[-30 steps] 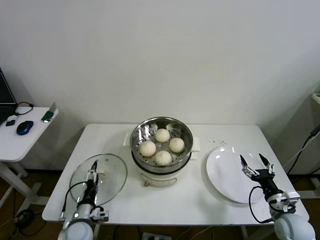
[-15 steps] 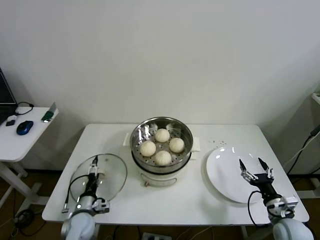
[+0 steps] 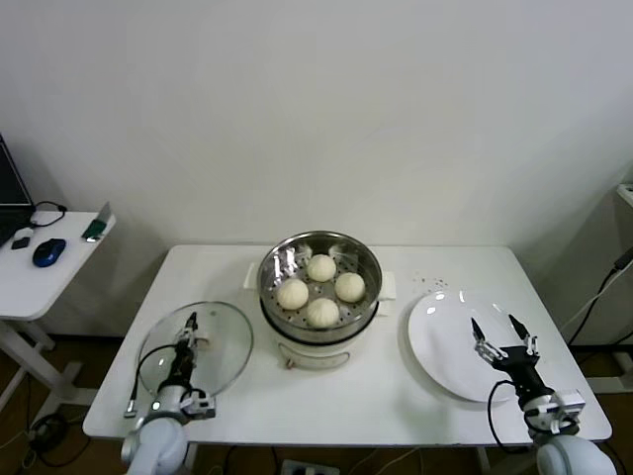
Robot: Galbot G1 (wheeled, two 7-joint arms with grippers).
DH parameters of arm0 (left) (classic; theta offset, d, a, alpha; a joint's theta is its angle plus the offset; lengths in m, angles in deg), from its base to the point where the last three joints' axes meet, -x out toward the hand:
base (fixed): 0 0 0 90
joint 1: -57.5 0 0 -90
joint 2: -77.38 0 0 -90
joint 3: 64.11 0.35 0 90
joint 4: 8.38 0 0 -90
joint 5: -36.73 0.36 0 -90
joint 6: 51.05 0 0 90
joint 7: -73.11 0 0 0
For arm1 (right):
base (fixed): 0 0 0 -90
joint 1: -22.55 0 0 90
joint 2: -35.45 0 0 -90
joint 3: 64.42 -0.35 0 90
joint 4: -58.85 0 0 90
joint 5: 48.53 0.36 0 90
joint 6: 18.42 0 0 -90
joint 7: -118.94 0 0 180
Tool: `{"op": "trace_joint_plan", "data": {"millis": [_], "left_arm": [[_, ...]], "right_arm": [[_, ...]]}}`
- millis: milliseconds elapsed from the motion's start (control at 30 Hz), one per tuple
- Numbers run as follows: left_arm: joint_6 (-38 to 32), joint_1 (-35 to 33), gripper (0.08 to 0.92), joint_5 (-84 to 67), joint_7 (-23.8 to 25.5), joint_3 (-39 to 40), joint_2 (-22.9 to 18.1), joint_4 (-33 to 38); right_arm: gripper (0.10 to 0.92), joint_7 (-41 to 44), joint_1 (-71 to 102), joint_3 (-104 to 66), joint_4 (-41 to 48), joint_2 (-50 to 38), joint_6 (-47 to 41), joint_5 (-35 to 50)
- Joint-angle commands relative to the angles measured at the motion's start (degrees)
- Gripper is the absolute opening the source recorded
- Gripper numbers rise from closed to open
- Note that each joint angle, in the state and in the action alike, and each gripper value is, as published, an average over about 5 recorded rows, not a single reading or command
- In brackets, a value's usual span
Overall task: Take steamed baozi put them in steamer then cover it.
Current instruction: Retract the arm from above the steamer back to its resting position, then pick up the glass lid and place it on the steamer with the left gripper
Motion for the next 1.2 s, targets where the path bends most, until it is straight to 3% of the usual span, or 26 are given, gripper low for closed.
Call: {"op": "trace_joint_plan", "data": {"millis": [33,367,867,1067,1200], "left_arm": [[-1.1,0.7,0.412,-2.5,-0.7,0.0,0.2,-0.4],[-0.1,-2.6,0.154,-5.7,-1.7,-0.1,1.8,7.4],[19.1,-16.1,0.149,-7.6,-2.3,-2.0,10.2,35.1],[23.1,-15.0,0.149,-10.4,-1.2,-0.1,15.6,39.7],[27.0,-10.9,0.149,-12.2,2.1,3.4,19.4,42.3]], "right_arm": [[0.823,0.2,-0.2,0.0,0.5,0.4,0.5,-1.0],[0.823,0.6,-0.8,-0.2,1.5,0.1,1.4,-1.8],[0.823,0.6,-3.3,0.2,3.7,-3.2,1.2,-1.9],[0.823,0.3,-4.2,1.5,4.6,-3.7,1.1,-2.6],[0.823,0.0,-4.9,2.7,5.1,-3.9,1.1,-3.7]]}}
